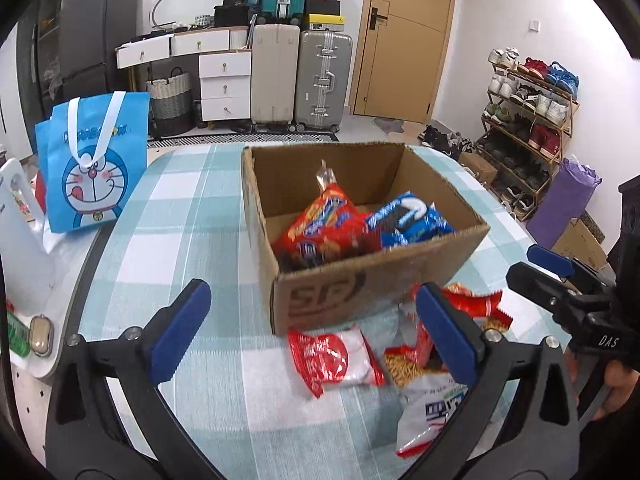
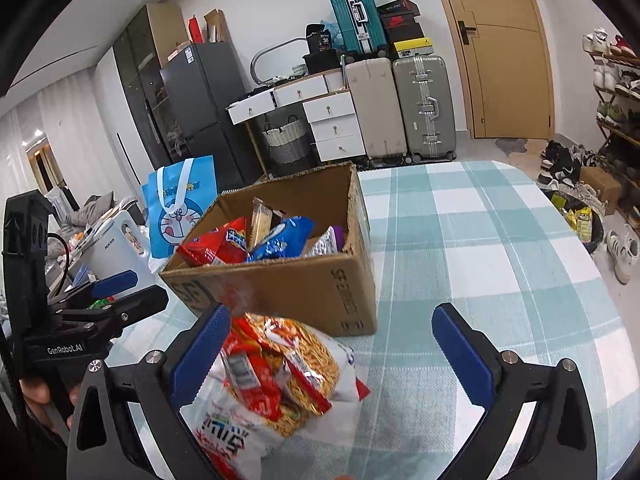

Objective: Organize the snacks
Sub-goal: 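Move the left gripper to the red striped bag and grasp it, then grasp the orange noodle-snack bag with the right gripper while the left gripper holds its bag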

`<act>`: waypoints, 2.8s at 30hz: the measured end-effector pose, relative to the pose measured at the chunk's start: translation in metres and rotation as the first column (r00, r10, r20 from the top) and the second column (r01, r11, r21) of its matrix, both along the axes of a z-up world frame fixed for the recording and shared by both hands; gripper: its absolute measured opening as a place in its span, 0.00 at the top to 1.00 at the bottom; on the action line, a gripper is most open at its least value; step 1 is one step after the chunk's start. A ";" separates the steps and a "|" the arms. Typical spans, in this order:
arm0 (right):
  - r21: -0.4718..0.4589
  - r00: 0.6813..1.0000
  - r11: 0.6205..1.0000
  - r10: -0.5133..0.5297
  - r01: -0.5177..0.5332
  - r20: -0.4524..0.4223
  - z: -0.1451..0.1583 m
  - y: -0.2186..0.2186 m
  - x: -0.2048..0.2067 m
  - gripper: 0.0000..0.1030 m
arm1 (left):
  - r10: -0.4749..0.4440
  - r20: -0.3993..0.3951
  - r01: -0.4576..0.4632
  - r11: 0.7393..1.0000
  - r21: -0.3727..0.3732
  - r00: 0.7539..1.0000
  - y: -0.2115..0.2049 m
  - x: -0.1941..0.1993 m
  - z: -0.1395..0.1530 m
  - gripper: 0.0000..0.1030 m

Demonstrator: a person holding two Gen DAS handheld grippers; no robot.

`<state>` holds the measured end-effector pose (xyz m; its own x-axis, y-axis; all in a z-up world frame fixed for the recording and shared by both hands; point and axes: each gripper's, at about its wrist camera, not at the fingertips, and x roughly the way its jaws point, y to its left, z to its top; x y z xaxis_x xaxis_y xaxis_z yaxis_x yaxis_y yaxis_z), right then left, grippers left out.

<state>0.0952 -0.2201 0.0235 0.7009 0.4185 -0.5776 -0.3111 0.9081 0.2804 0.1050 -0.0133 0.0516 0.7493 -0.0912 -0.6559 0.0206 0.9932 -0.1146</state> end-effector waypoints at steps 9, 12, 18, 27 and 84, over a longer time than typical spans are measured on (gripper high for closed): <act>-0.001 1.000 1.000 0.012 -0.012 0.008 -0.003 -0.008 -0.011 0.01 | 0.003 -0.027 -0.004 1.000 -0.016 1.000 -0.004 -0.011 -0.010 0.01; 0.001 1.000 1.000 0.019 -0.019 0.009 0.000 -0.010 -0.013 0.01 | -0.006 -0.030 0.006 1.000 -0.012 1.000 -0.008 -0.015 -0.014 0.01; -0.017 0.999 0.999 0.043 -0.042 0.008 0.004 -0.013 -0.015 0.01 | -0.037 -0.043 0.036 0.999 -0.007 0.998 -0.023 -0.016 -0.018 0.01; -0.049 0.999 0.998 0.048 -0.049 -0.025 -0.005 -0.013 -0.012 0.01 | -0.094 -0.048 0.094 0.996 0.008 0.994 -0.050 -0.018 -0.021 0.01; -0.013 0.995 1.000 -0.019 0.018 -0.100 -0.023 -0.020 0.000 0.01 | -0.186 -0.082 0.179 0.980 -0.083 0.979 -0.075 0.009 -0.053 0.60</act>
